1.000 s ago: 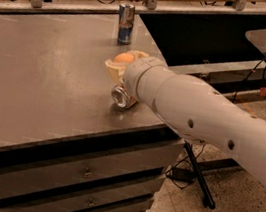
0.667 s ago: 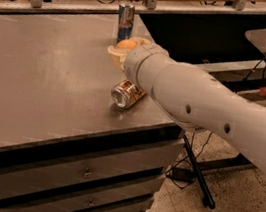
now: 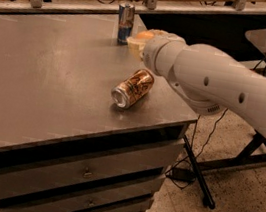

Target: Move orange near redbull can

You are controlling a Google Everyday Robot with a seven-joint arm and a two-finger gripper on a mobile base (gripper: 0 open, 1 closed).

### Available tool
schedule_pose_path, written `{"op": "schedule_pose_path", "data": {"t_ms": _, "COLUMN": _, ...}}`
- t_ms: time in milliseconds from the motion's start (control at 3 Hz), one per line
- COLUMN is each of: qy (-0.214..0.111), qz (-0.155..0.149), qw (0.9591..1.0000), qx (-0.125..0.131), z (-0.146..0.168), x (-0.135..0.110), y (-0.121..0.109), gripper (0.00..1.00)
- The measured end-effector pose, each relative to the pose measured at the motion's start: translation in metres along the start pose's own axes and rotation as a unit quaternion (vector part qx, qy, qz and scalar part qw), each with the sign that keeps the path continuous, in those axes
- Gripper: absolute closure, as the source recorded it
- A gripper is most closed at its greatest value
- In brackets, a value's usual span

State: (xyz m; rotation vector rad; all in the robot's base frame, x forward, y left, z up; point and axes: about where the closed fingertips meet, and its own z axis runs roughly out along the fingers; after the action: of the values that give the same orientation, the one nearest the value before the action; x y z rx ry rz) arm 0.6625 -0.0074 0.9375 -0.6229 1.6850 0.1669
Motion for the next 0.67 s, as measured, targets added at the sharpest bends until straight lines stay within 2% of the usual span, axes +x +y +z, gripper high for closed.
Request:
{"op": "schedule_pose_path", "data": {"t_ms": 333, "qy": 0.004, "qz": 0.0, "qw": 0.9999, "qx": -0.013, "z": 0.015, "x": -0.001, "y": -0.022, "gripper": 1.0}}
{"op": "schedule_pose_path", "data": {"t_ms": 667, "qy": 0.008, "qz": -0.02, "qw": 0.9989, "qx": -0.043, "z": 0.032, "x": -0.008, "y": -0.043, "gripper": 1.0}}
